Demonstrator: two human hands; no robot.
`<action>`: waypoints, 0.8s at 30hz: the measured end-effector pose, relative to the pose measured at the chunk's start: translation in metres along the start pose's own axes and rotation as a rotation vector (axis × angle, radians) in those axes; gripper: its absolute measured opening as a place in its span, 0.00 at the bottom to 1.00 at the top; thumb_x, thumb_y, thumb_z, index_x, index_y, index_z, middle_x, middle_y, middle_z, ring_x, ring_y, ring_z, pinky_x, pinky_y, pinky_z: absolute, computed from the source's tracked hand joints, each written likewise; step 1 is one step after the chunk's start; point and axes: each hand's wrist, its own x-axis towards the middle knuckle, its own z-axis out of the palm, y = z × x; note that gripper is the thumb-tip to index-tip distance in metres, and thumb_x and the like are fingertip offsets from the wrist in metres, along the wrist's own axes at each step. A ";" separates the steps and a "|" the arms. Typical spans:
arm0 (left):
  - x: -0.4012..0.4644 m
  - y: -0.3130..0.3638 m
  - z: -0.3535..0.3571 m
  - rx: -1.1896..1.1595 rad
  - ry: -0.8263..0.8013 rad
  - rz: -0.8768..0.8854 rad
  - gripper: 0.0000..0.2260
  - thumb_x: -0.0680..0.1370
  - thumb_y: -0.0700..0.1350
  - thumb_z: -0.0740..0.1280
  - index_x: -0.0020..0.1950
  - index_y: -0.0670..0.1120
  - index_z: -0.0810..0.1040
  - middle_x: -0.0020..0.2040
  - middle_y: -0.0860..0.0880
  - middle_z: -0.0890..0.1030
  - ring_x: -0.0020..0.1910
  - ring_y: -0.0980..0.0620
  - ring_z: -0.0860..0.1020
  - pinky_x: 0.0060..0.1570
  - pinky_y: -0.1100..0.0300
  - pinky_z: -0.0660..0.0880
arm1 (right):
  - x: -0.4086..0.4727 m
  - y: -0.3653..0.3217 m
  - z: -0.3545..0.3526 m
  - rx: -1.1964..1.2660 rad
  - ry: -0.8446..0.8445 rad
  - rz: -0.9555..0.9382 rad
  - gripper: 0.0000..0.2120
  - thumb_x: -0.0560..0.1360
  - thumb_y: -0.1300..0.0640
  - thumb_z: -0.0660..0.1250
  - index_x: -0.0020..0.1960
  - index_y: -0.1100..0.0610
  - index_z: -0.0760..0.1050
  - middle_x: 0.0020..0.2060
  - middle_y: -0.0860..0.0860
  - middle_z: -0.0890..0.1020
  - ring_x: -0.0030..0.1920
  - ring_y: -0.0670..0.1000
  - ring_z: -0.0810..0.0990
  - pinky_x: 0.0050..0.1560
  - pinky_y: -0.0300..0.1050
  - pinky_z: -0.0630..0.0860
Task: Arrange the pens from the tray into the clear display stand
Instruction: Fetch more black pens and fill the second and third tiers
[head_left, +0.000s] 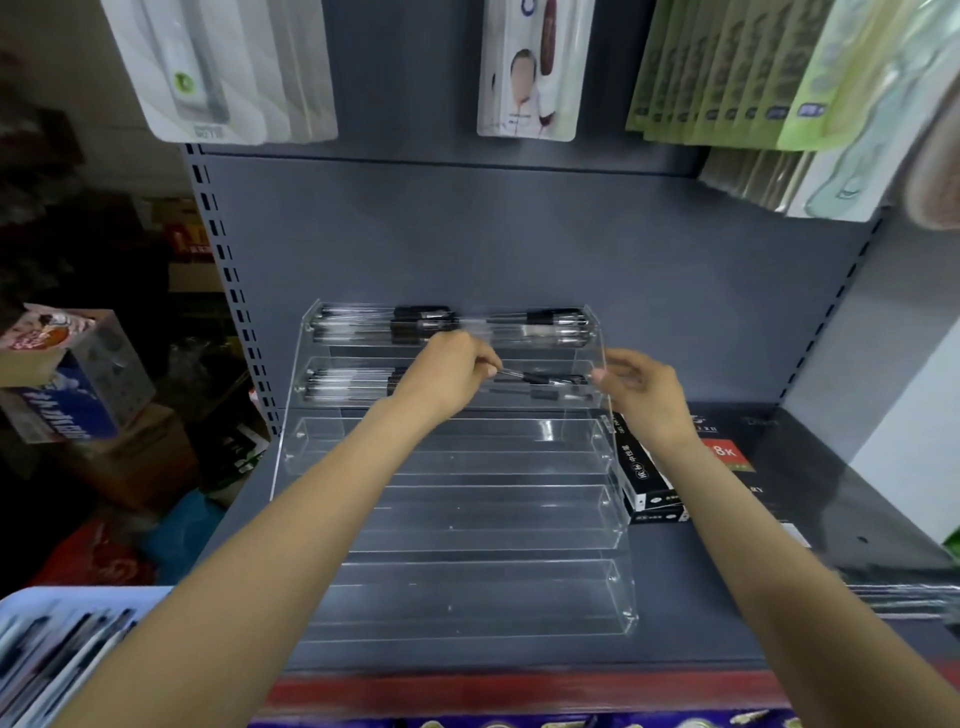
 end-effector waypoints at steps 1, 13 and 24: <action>0.003 0.002 0.002 0.005 -0.033 -0.012 0.09 0.79 0.41 0.63 0.56 0.44 0.81 0.57 0.45 0.81 0.58 0.48 0.77 0.56 0.63 0.68 | 0.000 0.000 0.000 -0.010 0.006 -0.004 0.18 0.76 0.56 0.66 0.65 0.58 0.73 0.57 0.52 0.79 0.58 0.52 0.78 0.59 0.46 0.74; -0.007 -0.003 0.011 0.078 -0.179 0.211 0.17 0.80 0.55 0.57 0.54 0.46 0.80 0.54 0.50 0.77 0.54 0.51 0.74 0.57 0.57 0.69 | 0.001 0.001 0.001 -0.013 0.016 0.017 0.16 0.76 0.55 0.66 0.63 0.57 0.74 0.55 0.50 0.80 0.56 0.52 0.79 0.58 0.46 0.74; -0.010 0.006 0.013 0.017 -0.123 0.158 0.18 0.80 0.55 0.55 0.54 0.45 0.79 0.53 0.48 0.77 0.54 0.50 0.74 0.58 0.53 0.70 | -0.010 -0.008 0.006 -0.051 0.076 0.013 0.18 0.77 0.57 0.65 0.66 0.58 0.71 0.59 0.53 0.78 0.58 0.51 0.78 0.55 0.38 0.71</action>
